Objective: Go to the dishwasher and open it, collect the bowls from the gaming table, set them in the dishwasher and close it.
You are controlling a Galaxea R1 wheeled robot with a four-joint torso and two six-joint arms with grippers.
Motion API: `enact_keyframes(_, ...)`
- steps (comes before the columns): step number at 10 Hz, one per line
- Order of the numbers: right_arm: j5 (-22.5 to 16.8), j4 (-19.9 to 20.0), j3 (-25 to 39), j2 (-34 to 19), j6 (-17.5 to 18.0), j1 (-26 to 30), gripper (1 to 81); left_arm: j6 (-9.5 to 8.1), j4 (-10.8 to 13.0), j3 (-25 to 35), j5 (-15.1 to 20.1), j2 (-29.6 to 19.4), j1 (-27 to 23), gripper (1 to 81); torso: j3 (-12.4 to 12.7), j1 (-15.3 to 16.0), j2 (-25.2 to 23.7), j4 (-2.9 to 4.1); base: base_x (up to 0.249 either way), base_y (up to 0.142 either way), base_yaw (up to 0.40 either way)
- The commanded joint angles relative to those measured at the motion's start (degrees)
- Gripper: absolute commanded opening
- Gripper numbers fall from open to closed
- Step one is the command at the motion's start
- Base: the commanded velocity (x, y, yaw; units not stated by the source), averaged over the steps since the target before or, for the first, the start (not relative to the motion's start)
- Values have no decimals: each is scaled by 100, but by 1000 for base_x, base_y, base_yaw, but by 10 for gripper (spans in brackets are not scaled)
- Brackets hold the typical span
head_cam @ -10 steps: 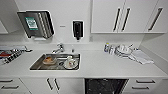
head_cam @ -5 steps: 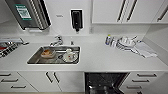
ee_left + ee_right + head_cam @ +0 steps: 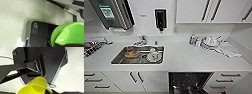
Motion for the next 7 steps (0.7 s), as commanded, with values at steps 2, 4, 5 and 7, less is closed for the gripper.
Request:
enact_keyframes(2, -280, -82, 76, -104, 27, 54, 10, -732, 772, 297, -135, -604, -988, 10, 0, 0, 0, 0, 0, 0, 0)
enact_keyframes(4, -271, -82, 76, -121, 27, 54, 10, -1523, 1527, 613, -171, -859, -1595, 10, 0, 0, 2, 0, 0, 0, 0)
enact_keyframes(5, -192, -82, 76, -121, 27, 45, 10, -1980, 1958, 780, -171, -947, -1895, 10, 0, 2, 2, 0, 0, 0, 0)
enact_keyframes(7, -148, -82, 76, -121, 27, 54, 10, -2689, 2675, 912, -127, -930, -2473, 10, -2, 2, 2, 0, 0, 0, 0)
